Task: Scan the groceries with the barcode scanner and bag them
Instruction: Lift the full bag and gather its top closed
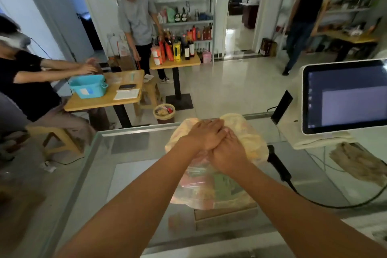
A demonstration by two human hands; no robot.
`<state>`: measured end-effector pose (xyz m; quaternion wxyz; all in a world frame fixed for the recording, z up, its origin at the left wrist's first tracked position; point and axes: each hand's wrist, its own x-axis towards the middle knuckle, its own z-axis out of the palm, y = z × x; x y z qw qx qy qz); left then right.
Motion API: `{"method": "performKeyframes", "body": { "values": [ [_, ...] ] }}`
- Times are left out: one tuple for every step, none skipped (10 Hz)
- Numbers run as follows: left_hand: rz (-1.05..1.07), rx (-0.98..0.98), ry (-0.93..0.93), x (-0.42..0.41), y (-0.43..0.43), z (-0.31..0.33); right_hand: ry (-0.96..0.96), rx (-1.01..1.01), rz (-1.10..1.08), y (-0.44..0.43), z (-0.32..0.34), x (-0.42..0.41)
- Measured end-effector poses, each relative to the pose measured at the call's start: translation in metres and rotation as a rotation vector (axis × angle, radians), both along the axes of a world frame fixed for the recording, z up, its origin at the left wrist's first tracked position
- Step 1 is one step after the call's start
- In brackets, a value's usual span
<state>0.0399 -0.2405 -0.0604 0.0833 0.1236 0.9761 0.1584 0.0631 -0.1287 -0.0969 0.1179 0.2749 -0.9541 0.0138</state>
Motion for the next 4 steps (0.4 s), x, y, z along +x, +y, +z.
{"method": "performKeyframes", "body": {
  "values": [
    [0.027,-0.036,-0.087,-0.012,0.004,0.002,-0.075,0.027,-0.041,-0.003,0.008,0.012],
    [0.035,-0.054,-0.071,-0.010,0.005,0.002,-0.239,-0.045,0.022,0.009,0.030,0.031],
    [0.040,-0.178,0.001,-0.002,0.007,0.000,-0.495,-0.322,0.146,0.047,0.074,0.062],
    [0.064,-0.250,0.073,0.005,0.015,0.001,-0.225,-0.817,0.140,0.099,0.158,0.101]
  ]
}}
